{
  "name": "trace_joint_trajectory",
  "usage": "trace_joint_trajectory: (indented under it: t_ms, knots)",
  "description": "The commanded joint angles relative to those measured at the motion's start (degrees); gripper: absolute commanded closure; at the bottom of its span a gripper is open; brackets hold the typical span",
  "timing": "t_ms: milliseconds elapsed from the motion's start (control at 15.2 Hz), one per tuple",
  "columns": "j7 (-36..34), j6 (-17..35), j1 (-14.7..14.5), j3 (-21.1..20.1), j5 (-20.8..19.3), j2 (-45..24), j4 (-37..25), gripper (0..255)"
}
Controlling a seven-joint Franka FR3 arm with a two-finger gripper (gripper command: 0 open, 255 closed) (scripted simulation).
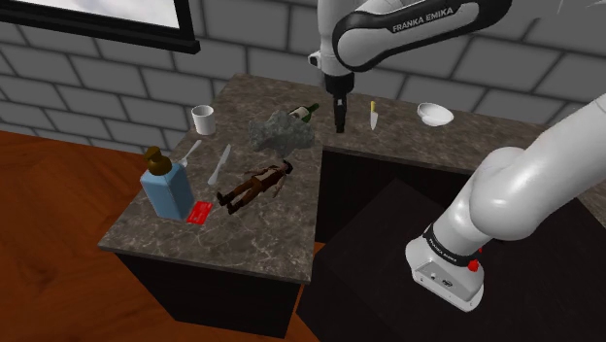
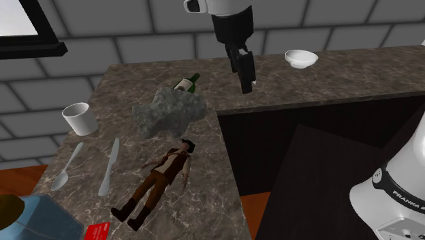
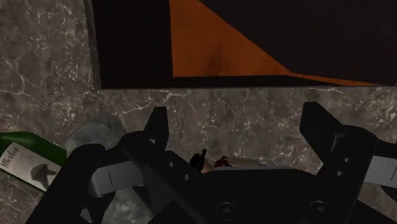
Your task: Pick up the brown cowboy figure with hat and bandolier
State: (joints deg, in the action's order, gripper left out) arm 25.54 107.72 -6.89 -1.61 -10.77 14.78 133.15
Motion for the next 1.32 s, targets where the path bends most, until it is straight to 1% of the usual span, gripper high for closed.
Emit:
trace_joint_trajectory:
  t_ms: [0, 594, 1254]
  knots:
    - [2.4, 2.7, -0.7, -0.3, -0.7, -4.1, -1.5, 0]
    - [11.7, 11.5, -3.6, -2.9, -4.4, -21.8, -10.5, 0]
    - [20.1, 17.5, -7.6, -6.3, -10.3, -39.6, -22.1, 0]
